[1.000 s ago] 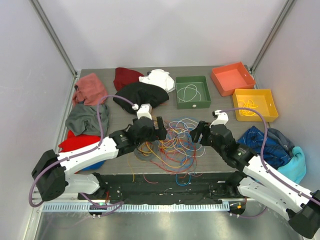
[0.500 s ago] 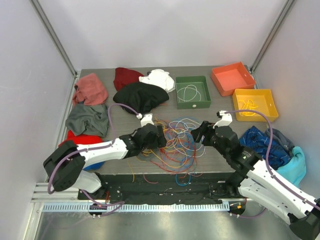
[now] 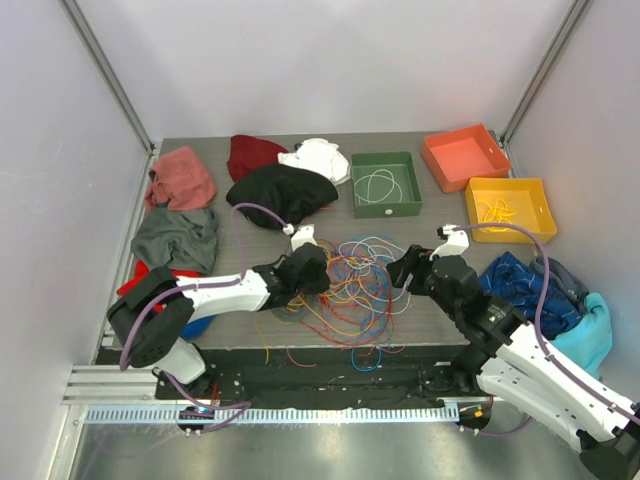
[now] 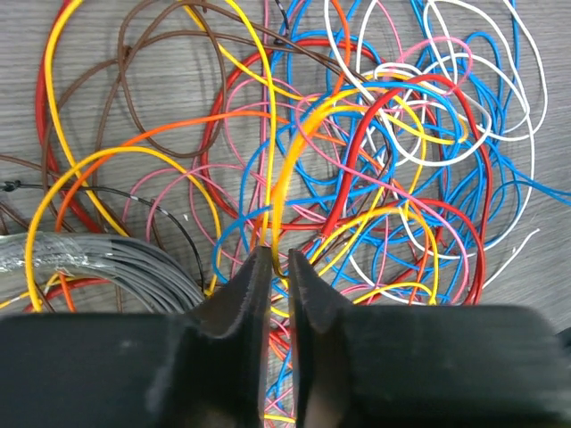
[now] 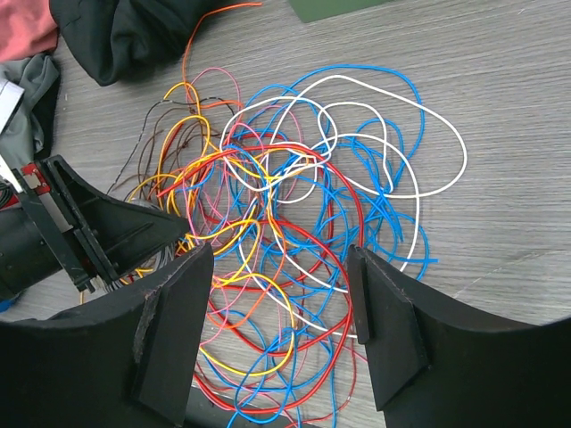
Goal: Untangle the cables
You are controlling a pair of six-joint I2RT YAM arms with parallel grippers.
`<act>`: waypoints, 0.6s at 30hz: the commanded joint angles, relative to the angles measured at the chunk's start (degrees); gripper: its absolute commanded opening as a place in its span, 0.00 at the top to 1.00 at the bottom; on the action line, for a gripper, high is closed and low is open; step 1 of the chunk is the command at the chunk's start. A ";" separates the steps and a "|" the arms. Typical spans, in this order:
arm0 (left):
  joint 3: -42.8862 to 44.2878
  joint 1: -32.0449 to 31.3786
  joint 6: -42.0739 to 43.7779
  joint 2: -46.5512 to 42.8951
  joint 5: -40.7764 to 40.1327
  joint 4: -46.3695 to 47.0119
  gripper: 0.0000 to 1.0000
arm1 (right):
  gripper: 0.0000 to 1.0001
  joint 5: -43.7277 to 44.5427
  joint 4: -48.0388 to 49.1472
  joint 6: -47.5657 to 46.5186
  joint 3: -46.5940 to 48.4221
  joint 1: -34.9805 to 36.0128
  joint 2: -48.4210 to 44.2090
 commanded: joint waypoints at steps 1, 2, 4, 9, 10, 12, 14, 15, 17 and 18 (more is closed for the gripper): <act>0.40 0.57 1.27 -3.48 -1.91 1.25 0.97 | 0.31 1.64 0.69 -0.10 0.76 0.18 -0.75; 0.40 0.57 1.71 -4.63 -2.35 0.46 1.00 | 0.31 1.99 0.77 -0.19 0.68 0.09 -1.01; 0.48 0.57 2.41 -7.26 -3.32 -2.08 1.00 | 0.31 2.87 0.78 -0.10 0.41 0.18 -2.15; 1.62 0.48 7.42 -22.72 -6.57 -6.66 1.00 | 0.32 4.01 1.13 -0.71 0.15 0.18 -4.43; 2.24 0.48 8.38 -25.01 -7.09 -7.36 1.00 | 0.32 4.19 1.13 -0.89 0.32 0.09 -4.53; 3.81 0.57 11.88 -31.43 -8.15 -9.21 1.00 | 0.32 4.72 1.21 -1.59 1.03 0.18 -4.70; 7.06 0.48 14.44 -34.95 -8.85 -10.09 1.00 | 0.32 4.81 1.30 -2.03 1.81 0.18 -4.44; 9.69 0.48 16.98 -37.23 -9.12 -10.79 1.00 | 0.32 4.72 1.39 -2.21 1.99 0.09 -4.27; 12.69 0.48 19.54 -39.17 -9.12 -11.67 1.00 | 0.32 4.37 1.74 -2.30 2.43 0.18 -3.74; 15.66 0.48 20.60 -40.05 -8.86 -12.02 1.00 | 0.32 4.11 2.00 -2.39 2.61 0.18 -3.65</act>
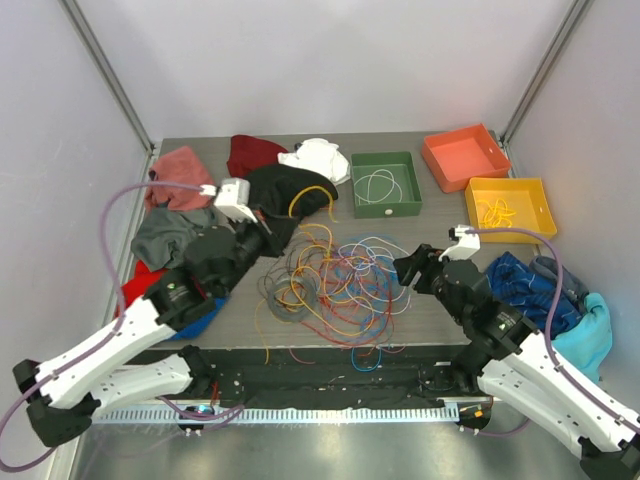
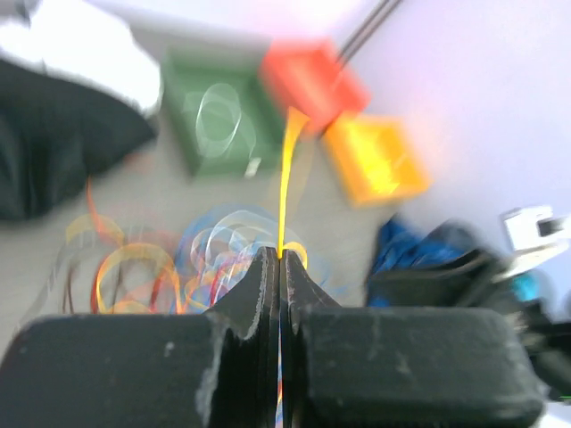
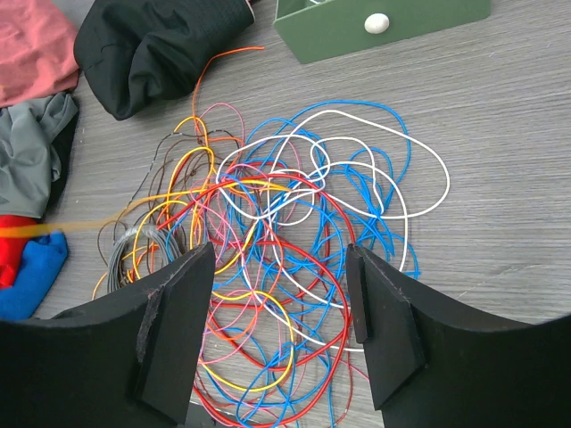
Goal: Untangle the cables
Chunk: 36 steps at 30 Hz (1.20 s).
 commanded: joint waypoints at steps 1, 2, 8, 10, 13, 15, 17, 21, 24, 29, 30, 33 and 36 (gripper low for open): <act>9.08 0.24 10.17 -3.60 -1.95 -2.34 1.00 | 0.32 0.65 2.68 -1.32 2.78 0.18 0.61; 10.75 0.24 11.07 -3.69 -1.77 -2.61 1.00 | 0.32 0.47 2.95 -1.23 3.05 0.26 0.88; 24.02 0.33 18.98 -0.62 -0.19 -3.40 1.00 | 0.33 -3.92 5.76 -0.88 4.45 0.18 1.49; 27.81 0.24 20.73 0.95 0.16 -3.40 1.00 | 0.33 -6.20 6.90 -0.88 4.98 0.18 1.41; 32.90 0.33 21.53 3.41 0.51 -4.28 1.00 | 0.33 -11.20 10.15 -1.31 5.25 0.09 1.05; 36.32 0.24 21.97 4.74 0.95 -4.19 1.00 | 0.33 -12.97 11.82 -1.40 5.60 0.26 1.40; 39.31 0.24 22.76 7.01 2.43 -4.19 1.00 | 0.33 -14.99 12.70 -1.75 6.21 0.26 2.11; 46.69 0.24 23.55 10.63 3.32 -4.63 1.00 | 0.33 -19.29 16.64 -2.28 7.44 0.26 3.77; 48.82 0.24 23.21 12.56 4.11 -4.89 1.00 | 0.33 -23.25 20.77 -2.63 8.50 0.35 5.62; 49.44 0.24 22.15 14.23 4.73 -4.98 1.00 | 0.33 -23.88 27.46 -5.79 9.55 1.84 10.53; 49.44 0.24 22.06 14.58 4.73 -4.90 1.00 | 0.33 -23.44 29.99 -6.49 9.47 2.02 11.42; 49.79 0.33 21.71 15.37 4.82 -5.07 1.00 | 0.33 -23.17 35.81 -9.39 8.85 2.81 15.54; 50.14 0.24 21.45 15.82 4.99 -5.33 1.00 | 0.33 -21.60 39.24 -12.47 9.29 3.34 20.63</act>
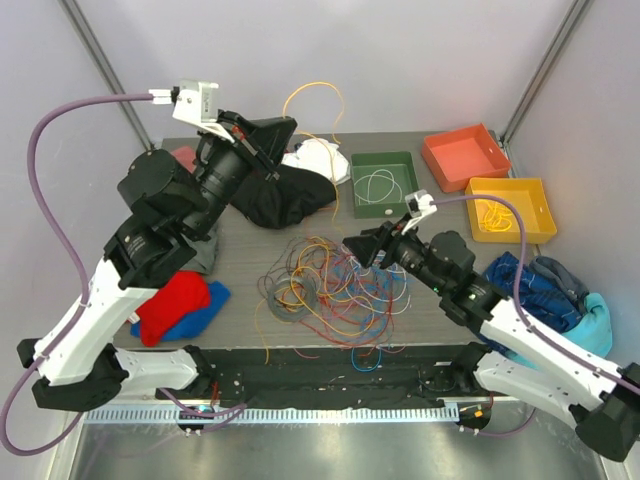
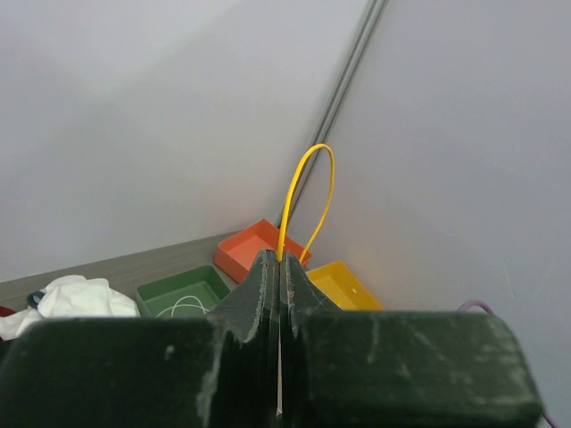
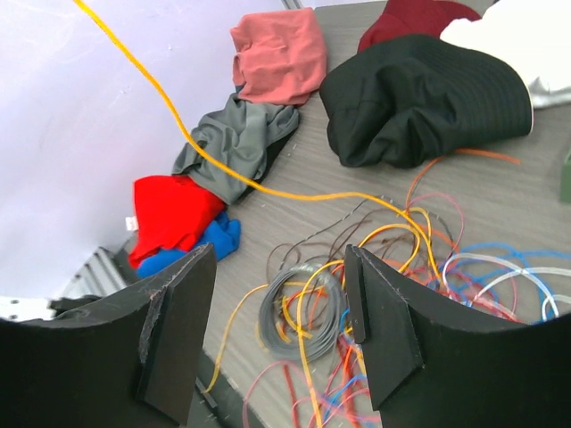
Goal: Untangle the cables
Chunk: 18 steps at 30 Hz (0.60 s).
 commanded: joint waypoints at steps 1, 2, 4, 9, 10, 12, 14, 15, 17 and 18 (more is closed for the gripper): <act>2.49 0.33 -0.17 0.47 1.10 -0.04 1.00 | 0.33 1.32 10.94 -5.92 2.47 0.85 6.40; 2.75 0.24 -0.17 0.48 1.10 -0.05 1.00 | 0.33 1.41 12.43 -6.53 2.65 0.94 7.54; 2.76 0.33 -0.17 0.48 1.02 -0.31 1.00 | 0.32 1.41 14.28 -6.89 3.17 0.85 10.62; 2.23 0.24 0.01 0.39 0.75 -0.22 1.00 | 0.33 3.78 18.67 -7.07 4.58 0.94 16.42; 2.14 0.24 0.01 0.39 0.84 -0.31 1.00 | 0.33 4.13 19.38 -6.98 4.84 0.94 18.00; 1.88 0.24 -0.08 0.13 0.84 -0.22 1.00 | 0.33 4.83 21.92 -6.63 5.20 0.94 19.59; 1.53 0.24 -0.17 0.04 0.84 -0.40 1.00 | 0.35 5.53 24.03 -6.28 5.90 0.94 22.04; 1.35 0.24 -0.26 -0.31 0.84 -0.66 1.00 | 0.35 6.15 24.65 -5.84 6.25 0.94 23.01; 0.83 0.33 -0.35 -0.66 0.75 -0.84 1.00 | 0.56 8.07 26.32 -5.75 6.69 0.94 24.86; 0.48 0.33 -0.43 -1.36 0.23 -0.92 1.00 | 0.68 9.22 26.41 -5.57 7.21 0.94 25.04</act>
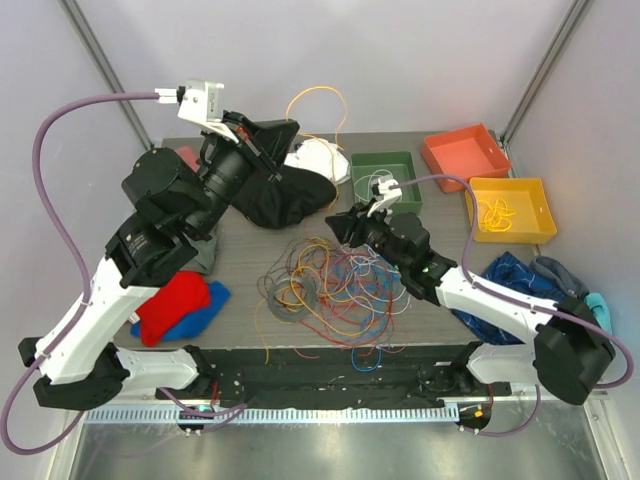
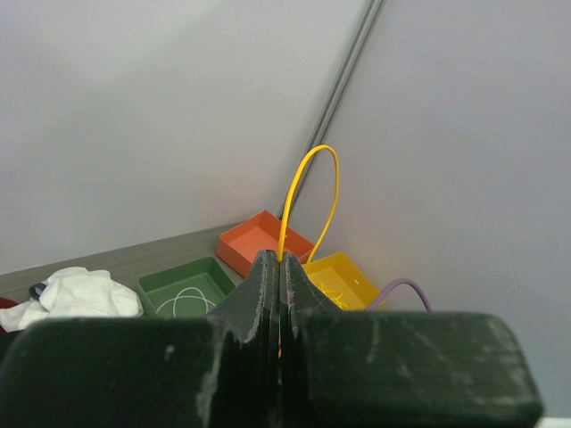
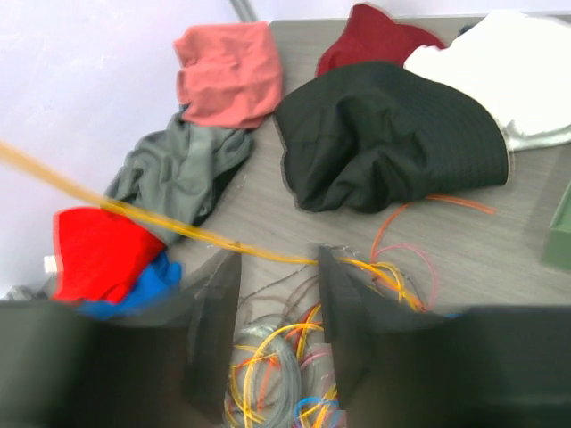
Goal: Untangle the cables
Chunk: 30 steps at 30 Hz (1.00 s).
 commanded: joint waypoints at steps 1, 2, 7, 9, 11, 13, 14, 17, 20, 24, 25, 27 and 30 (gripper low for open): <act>-0.81 0.24 -0.30 -2.57 -0.36 0.54 1.00 | 0.79 5.77 7.29 0.46 3.87 0.37 1.68; -1.17 0.24 -0.22 -3.18 -0.80 0.28 1.00 | 0.90 6.65 6.85 0.20 4.14 0.37 1.16; -7.83 0.24 -0.56 -8.63 -5.45 0.71 1.00 | 0.99 12.81 -1.56 -4.18 10.02 0.46 -4.29; -10.48 0.24 -0.65 -10.47 -6.69 1.59 1.00 | 0.99 14.13 -3.86 -6.12 14.13 0.37 -7.18; -13.38 0.24 -0.92 -12.85 -7.84 2.30 1.00 | 0.99 13.96 -7.99 -8.66 17.22 0.37 -8.42; -14.53 0.33 -0.92 -14.43 -8.45 1.69 1.00 | 0.99 14.83 -10.54 -9.82 19.87 0.46 -10.53; -14.97 0.24 -1.09 -14.87 -8.71 1.59 1.00 | 0.99 15.62 -10.99 -10.87 20.31 0.37 -11.32; -17.34 0.33 -2.14 -16.98 -9.68 0.98 1.00 | 0.99 17.30 -14.32 -12.54 23.47 0.37 -13.61; -19.36 0.24 -2.94 -18.48 -10.21 0.54 1.00 | 0.96 14.67 -21.60 -13.60 28.47 0.37 -12.74; -18.14 0.33 -2.94 -18.39 -9.34 0.36 1.00 | 0.88 13.33 -26.47 -11.06 24.23 0.37 -13.43; -17.79 0.24 -2.85 -18.31 -9.16 0.19 1.00 | 0.99 14.56 -21.41 -9.40 21.22 0.37 -15.18; -17.17 0.33 -2.85 -17.78 -9.07 -0.86 1.00 | 0.99 16.94 -18.12 -9.21 16.21 0.46 -19.32; -18.13 0.33 -3.72 -17.69 -8.89 -1.66 1.00 | 0.99 17.47 -20.47 -11.05 19.77 0.46 -19.42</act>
